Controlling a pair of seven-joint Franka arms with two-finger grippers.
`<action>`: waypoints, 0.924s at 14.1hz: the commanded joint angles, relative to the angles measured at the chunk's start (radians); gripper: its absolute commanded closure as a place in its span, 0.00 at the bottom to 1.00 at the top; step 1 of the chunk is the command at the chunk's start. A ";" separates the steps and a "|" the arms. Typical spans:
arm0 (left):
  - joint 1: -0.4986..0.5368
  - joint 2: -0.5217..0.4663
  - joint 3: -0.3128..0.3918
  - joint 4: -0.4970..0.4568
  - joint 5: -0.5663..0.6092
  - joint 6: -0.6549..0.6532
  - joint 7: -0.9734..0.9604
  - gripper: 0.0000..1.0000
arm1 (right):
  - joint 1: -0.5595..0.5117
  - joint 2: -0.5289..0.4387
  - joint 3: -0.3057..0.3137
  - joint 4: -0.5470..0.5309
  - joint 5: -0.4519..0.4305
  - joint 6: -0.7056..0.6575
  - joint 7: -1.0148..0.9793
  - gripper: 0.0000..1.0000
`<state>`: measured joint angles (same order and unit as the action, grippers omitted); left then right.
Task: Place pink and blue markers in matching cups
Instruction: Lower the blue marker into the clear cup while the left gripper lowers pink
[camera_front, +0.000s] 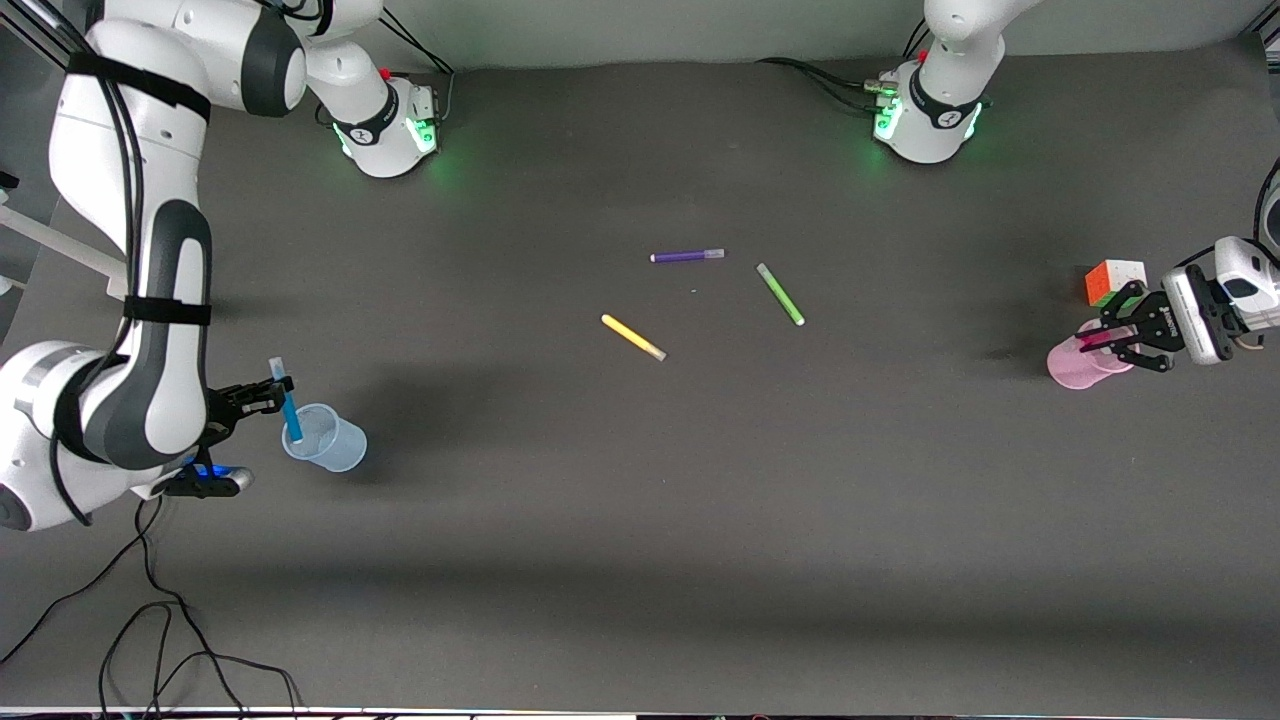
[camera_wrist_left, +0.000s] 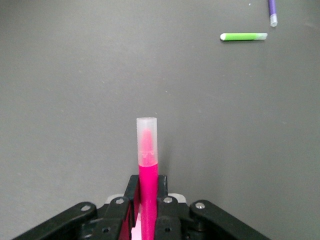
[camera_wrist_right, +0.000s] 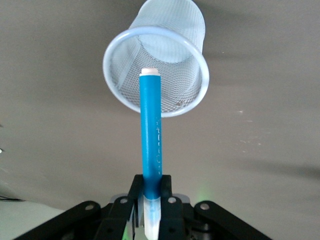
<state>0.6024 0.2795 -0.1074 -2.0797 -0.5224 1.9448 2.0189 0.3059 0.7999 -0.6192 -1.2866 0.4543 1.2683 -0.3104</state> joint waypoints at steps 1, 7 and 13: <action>0.034 0.024 -0.012 0.015 -0.050 -0.041 0.064 1.00 | -0.025 0.047 0.013 0.047 0.038 -0.038 -0.019 0.90; 0.062 0.062 -0.012 0.064 -0.065 -0.101 0.066 0.96 | -0.097 0.067 0.096 0.056 0.037 -0.037 -0.012 0.90; 0.077 0.115 -0.011 0.115 -0.067 -0.147 0.064 0.79 | -0.099 0.088 0.098 0.078 0.035 -0.033 -0.010 0.83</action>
<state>0.6652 0.3888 -0.1101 -1.9884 -0.5739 1.8314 2.0647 0.2187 0.8595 -0.5212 -1.2565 0.4692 1.2578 -0.3123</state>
